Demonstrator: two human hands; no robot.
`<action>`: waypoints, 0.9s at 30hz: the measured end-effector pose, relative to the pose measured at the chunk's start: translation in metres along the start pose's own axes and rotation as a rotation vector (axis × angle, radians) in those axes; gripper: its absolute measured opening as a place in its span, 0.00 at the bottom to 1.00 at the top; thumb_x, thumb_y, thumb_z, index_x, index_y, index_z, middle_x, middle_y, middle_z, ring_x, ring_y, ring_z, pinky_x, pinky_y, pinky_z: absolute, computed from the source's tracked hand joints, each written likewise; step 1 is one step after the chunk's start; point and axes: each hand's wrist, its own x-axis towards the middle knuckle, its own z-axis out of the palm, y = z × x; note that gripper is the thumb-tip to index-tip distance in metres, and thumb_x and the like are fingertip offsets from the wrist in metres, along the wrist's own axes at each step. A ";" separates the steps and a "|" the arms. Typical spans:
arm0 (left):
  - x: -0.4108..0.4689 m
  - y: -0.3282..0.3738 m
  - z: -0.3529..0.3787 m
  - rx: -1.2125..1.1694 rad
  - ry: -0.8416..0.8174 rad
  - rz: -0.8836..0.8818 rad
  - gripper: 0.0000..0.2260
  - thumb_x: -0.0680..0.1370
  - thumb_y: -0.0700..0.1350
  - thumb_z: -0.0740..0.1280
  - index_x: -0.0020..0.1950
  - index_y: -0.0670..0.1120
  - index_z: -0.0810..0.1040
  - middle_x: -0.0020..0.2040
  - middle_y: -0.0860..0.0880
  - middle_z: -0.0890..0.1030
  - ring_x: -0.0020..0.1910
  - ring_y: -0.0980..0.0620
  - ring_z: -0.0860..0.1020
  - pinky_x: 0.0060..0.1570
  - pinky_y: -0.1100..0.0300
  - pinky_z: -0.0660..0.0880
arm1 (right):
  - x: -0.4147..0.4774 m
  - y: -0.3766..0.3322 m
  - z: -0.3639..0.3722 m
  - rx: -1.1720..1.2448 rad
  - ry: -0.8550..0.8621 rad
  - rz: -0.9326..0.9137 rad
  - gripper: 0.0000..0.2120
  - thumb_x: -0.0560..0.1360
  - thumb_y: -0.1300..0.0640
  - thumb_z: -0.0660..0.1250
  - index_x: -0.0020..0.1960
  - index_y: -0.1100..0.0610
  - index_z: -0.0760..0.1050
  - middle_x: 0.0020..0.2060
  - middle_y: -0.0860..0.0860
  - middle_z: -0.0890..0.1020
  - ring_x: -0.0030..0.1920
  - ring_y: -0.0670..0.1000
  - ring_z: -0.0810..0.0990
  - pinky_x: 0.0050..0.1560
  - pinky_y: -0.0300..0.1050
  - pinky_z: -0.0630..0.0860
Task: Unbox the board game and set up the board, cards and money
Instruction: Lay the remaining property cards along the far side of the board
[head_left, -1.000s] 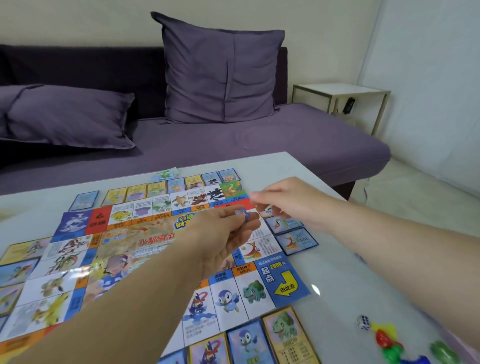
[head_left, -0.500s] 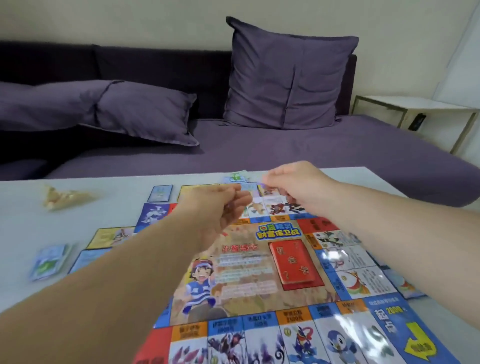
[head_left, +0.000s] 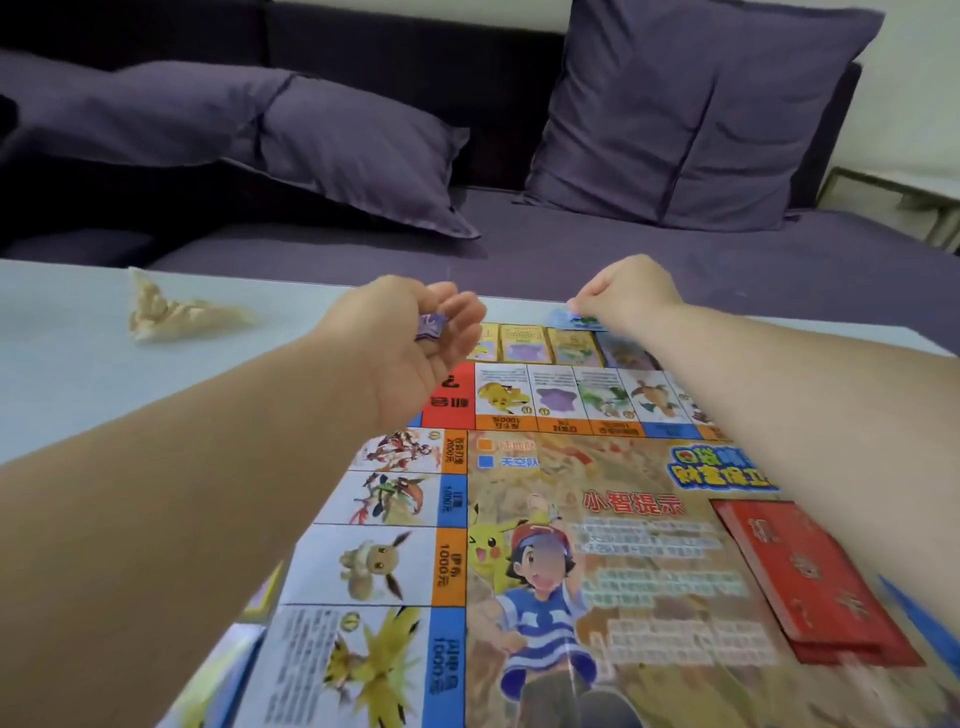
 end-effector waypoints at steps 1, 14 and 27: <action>0.000 -0.001 -0.001 0.005 0.001 -0.001 0.10 0.81 0.36 0.54 0.53 0.39 0.75 0.42 0.44 0.82 0.33 0.53 0.82 0.32 0.64 0.79 | 0.001 0.002 0.002 -0.027 -0.002 0.004 0.05 0.71 0.49 0.72 0.42 0.50 0.82 0.48 0.50 0.83 0.53 0.54 0.79 0.57 0.52 0.75; -0.055 0.016 -0.038 0.173 0.015 0.100 0.10 0.80 0.33 0.56 0.58 0.41 0.73 0.45 0.43 0.82 0.36 0.54 0.83 0.34 0.65 0.80 | -0.116 -0.105 -0.028 0.422 -0.505 -0.310 0.10 0.74 0.48 0.68 0.44 0.54 0.82 0.33 0.43 0.80 0.31 0.45 0.69 0.33 0.37 0.65; -0.137 0.071 -0.150 0.214 0.135 0.141 0.08 0.81 0.36 0.59 0.55 0.40 0.76 0.43 0.45 0.83 0.33 0.57 0.83 0.30 0.68 0.77 | -0.195 -0.204 0.013 0.449 -0.642 -0.301 0.02 0.73 0.60 0.71 0.43 0.59 0.80 0.28 0.47 0.77 0.29 0.44 0.67 0.30 0.34 0.66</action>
